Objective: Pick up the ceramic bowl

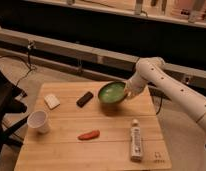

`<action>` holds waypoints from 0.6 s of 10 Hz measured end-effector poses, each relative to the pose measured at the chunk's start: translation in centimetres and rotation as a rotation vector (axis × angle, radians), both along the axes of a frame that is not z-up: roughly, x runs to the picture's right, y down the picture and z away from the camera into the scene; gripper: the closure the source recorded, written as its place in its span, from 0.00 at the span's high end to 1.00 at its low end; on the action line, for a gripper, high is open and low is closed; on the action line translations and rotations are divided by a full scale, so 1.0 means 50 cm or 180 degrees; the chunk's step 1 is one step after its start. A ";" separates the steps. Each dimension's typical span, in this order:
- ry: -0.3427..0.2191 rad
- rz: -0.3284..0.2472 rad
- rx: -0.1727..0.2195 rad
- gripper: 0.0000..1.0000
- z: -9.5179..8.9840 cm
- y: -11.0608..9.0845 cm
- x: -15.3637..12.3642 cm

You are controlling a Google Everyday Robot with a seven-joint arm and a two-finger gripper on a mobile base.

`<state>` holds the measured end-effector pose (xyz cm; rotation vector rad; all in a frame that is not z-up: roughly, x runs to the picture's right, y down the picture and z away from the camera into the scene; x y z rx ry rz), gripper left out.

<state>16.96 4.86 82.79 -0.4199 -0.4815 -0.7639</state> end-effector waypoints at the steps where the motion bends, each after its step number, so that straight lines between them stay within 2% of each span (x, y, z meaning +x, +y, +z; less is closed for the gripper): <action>1: -0.0003 -0.0001 0.0002 0.00 -0.002 -0.002 0.000; 6: -0.0011 -0.0008 0.0010 0.00 -0.008 -0.006 0.001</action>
